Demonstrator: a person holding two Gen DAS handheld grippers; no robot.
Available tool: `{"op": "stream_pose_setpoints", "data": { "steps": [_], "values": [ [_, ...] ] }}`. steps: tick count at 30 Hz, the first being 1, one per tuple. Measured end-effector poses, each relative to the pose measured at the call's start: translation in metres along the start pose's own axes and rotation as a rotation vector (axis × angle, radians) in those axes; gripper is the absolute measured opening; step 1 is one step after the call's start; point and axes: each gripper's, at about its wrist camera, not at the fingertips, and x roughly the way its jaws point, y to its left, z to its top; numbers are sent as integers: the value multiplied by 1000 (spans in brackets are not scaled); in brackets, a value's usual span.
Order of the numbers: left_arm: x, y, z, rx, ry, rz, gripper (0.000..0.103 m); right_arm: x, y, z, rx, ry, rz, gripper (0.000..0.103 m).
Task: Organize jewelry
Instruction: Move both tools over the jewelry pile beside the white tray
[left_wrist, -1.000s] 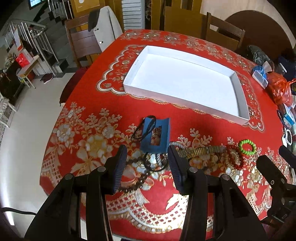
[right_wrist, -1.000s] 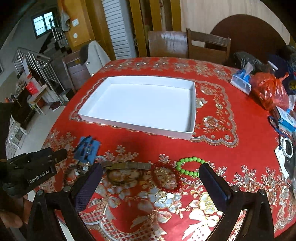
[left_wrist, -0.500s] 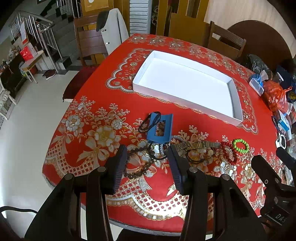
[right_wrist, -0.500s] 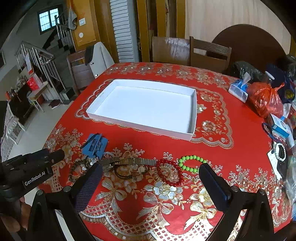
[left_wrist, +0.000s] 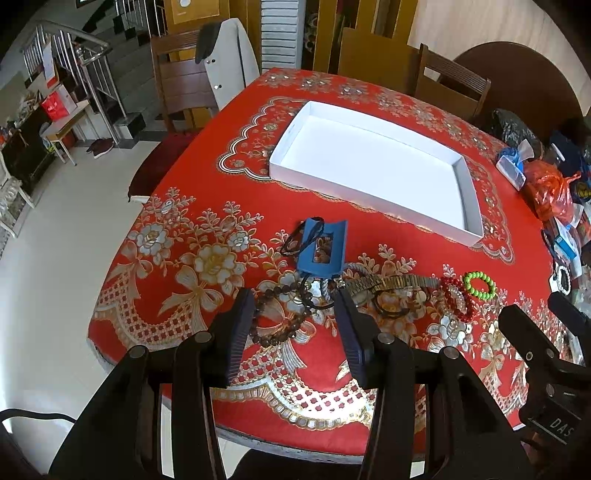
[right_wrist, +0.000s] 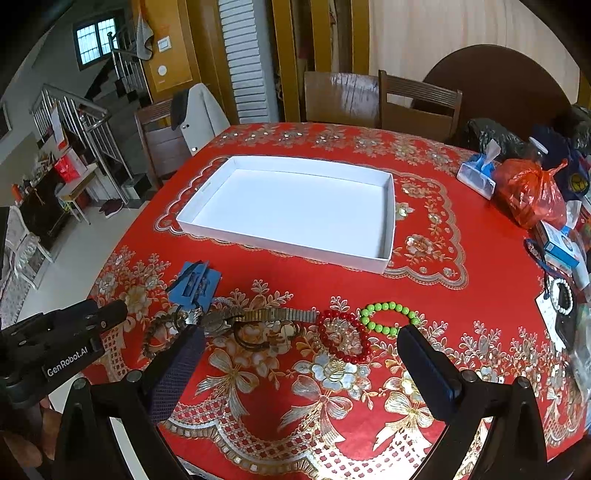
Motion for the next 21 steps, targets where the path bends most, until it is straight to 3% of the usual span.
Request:
{"op": "stream_pose_setpoints", "data": {
  "steps": [21],
  "values": [
    [4,-2,0,0,11,6,45,6,-3,2,10,18,6,103]
  ]
}}
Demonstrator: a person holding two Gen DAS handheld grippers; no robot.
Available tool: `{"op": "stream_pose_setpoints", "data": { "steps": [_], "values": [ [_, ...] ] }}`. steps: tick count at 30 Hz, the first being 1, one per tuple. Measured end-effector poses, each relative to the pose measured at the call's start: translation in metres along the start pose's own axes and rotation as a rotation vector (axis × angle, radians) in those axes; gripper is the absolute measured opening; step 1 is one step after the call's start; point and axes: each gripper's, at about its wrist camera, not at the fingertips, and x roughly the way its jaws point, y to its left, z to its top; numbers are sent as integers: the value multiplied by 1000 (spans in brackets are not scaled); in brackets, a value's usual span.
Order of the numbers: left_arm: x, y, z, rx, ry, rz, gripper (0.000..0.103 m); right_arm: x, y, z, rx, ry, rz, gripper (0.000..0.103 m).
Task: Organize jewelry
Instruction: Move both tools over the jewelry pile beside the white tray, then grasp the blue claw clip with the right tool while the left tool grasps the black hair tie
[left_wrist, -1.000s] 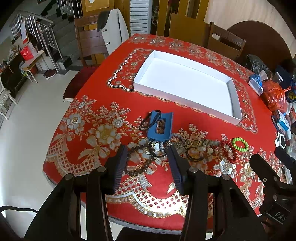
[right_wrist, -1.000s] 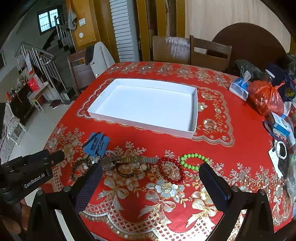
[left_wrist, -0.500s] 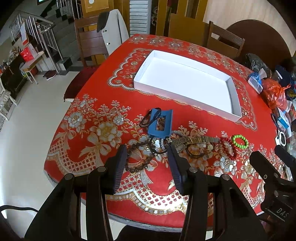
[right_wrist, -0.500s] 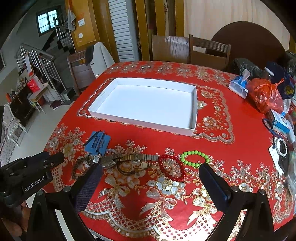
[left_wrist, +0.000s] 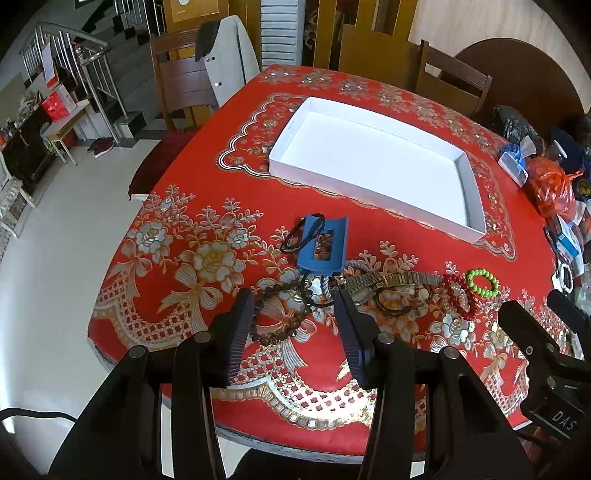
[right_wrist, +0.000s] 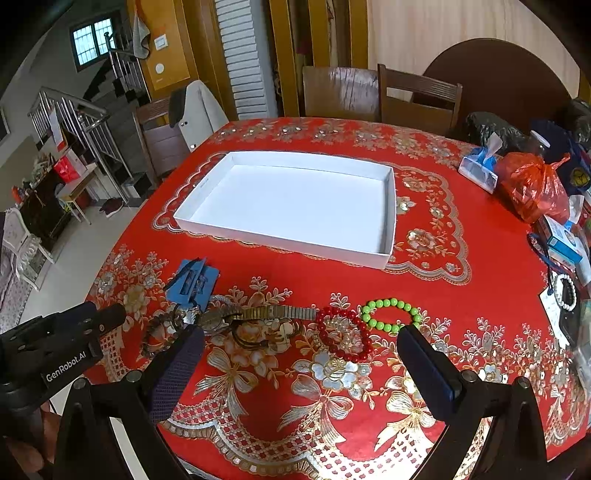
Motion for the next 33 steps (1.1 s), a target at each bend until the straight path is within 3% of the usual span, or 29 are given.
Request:
{"op": "stream_pose_setpoints", "data": {
  "steps": [33],
  "values": [
    [20,4,8,-2,64,-3,45,26,-2,6,-8,68,22,103]
  ]
}}
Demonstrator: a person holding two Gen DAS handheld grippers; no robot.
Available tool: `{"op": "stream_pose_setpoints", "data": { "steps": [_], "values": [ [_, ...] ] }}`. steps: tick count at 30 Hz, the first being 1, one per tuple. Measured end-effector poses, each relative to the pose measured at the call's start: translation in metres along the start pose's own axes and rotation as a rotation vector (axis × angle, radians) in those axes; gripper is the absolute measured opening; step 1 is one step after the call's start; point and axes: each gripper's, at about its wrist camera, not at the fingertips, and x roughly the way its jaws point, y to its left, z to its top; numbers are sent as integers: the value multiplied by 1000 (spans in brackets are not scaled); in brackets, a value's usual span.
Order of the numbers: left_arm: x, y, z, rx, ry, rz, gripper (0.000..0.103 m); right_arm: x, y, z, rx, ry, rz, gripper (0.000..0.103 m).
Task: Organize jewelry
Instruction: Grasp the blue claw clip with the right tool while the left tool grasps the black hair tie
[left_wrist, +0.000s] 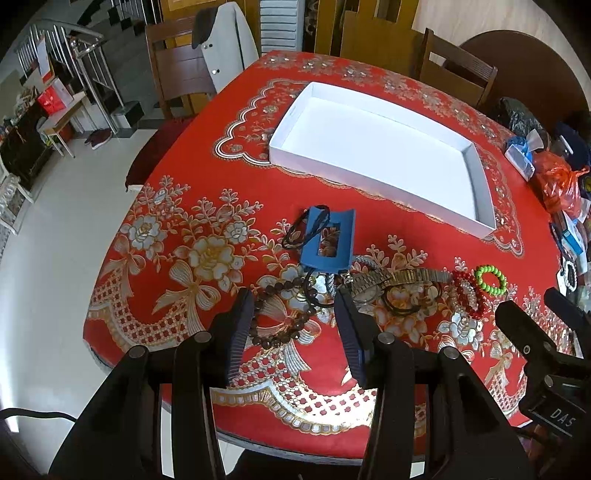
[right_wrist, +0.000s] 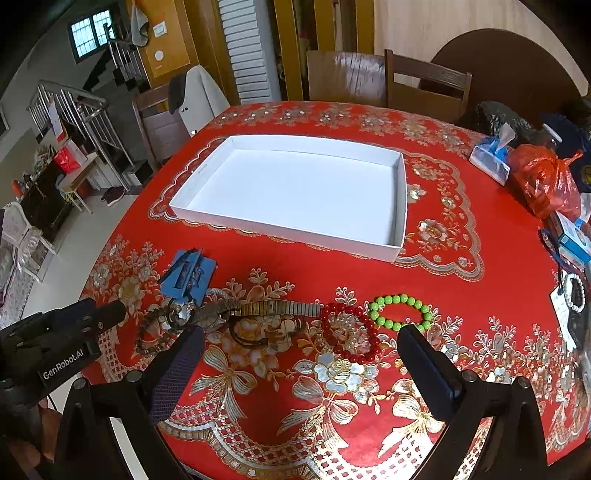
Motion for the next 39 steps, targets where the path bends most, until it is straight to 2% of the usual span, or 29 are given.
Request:
{"op": "stream_pose_setpoints", "data": {
  "steps": [5,12,20,23,31,32,33,35,39],
  "values": [
    [12,12,6,-27,53,-69,45,10,-4,0,7,26,17,103],
    [34,28,25,-69,95,-117,45,21,-14,2,27,56,33,103],
    [67,15,46,54,140,-126,45,32,-15,8,32,79,52,103],
    [76,10,53,91,135,-148,45,36,-12,11,20,84,62,103],
    [97,0,66,165,181,-192,44,50,-8,20,28,106,74,103],
    [98,-1,66,175,182,-195,39,51,-7,20,30,107,79,103],
    [99,-2,67,182,185,-198,25,53,-7,22,32,109,90,103],
    [104,-3,70,181,197,-200,11,55,-6,24,33,110,100,103],
    [102,4,76,153,180,-234,5,60,-1,27,34,114,123,103]
  ]
}}
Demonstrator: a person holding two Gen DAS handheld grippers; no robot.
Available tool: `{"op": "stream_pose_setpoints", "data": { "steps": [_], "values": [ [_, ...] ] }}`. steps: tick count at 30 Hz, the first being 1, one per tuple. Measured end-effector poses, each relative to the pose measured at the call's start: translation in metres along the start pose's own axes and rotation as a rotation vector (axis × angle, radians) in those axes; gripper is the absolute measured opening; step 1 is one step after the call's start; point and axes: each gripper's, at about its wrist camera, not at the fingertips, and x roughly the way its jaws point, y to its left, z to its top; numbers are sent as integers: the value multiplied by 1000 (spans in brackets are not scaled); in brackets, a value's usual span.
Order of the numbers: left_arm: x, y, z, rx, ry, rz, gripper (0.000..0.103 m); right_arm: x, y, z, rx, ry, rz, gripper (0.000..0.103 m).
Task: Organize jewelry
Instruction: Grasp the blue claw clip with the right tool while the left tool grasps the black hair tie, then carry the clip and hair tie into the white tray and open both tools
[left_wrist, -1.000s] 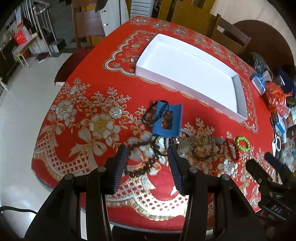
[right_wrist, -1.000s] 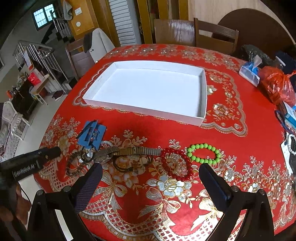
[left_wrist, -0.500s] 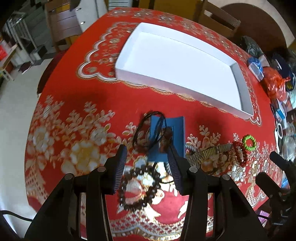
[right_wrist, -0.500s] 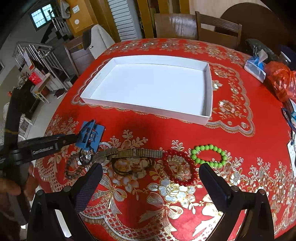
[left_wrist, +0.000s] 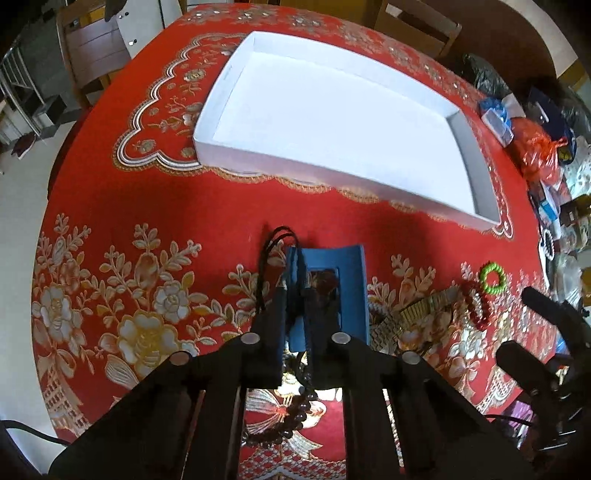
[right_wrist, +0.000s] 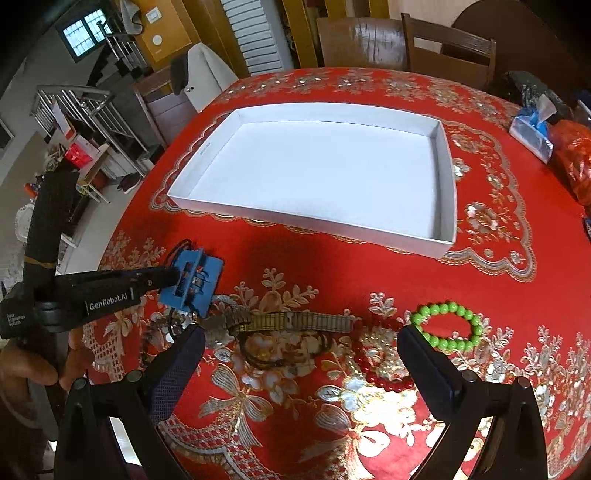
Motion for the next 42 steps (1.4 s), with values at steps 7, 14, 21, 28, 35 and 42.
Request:
{"op": "stream_pose_setpoints", "data": {
  "steps": [7,14,21,28,35,42],
  "values": [
    [-18,18,15,-71,-79,-1,2,10,9,7,-17,11,47,103],
    [-40,39,23,-135,-150,34,2,33,43,21,-55,49,217,75],
    [-50,61,18,-182,-173,69,2,71,68,38,-42,121,302,64],
    [-48,82,13,-230,-155,74,2,93,77,44,-19,161,314,10],
    [-43,88,15,-249,-141,65,2,86,68,57,-22,127,360,4],
    [-48,77,30,-229,-163,51,2,63,57,78,-27,57,367,4]
  ]
}}
